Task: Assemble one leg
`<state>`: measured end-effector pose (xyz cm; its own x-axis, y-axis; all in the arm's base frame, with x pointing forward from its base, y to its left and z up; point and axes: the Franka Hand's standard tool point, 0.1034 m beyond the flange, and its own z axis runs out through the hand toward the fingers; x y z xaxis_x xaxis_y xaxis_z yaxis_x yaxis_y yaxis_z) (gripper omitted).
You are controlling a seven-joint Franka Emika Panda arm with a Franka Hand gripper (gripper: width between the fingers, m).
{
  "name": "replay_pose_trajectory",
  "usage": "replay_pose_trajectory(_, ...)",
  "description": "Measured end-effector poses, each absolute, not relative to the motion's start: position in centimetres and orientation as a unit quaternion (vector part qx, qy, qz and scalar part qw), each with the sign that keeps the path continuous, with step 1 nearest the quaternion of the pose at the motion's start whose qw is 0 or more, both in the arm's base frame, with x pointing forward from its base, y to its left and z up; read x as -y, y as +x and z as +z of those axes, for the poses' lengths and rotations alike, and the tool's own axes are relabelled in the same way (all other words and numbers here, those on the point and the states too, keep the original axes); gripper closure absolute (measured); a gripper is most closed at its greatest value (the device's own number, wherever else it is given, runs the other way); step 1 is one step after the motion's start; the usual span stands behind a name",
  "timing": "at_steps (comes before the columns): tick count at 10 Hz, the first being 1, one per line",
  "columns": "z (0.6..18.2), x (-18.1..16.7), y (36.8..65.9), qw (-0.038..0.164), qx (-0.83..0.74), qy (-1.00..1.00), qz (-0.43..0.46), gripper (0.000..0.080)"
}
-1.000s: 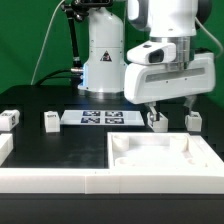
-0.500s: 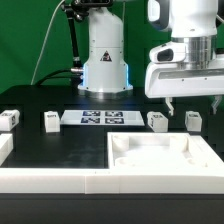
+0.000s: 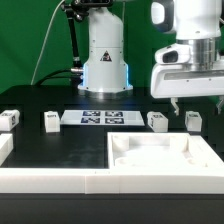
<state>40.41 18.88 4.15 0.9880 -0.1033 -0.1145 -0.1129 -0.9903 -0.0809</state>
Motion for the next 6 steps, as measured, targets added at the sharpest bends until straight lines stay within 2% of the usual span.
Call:
replay_pose_trajectory(2,4.7,-18.7,40.3,0.041,-0.041,-0.987,0.149,0.015)
replay_pose_trajectory(6,3.8,-18.1,39.3,0.032,-0.037,-0.951,0.305,0.015)
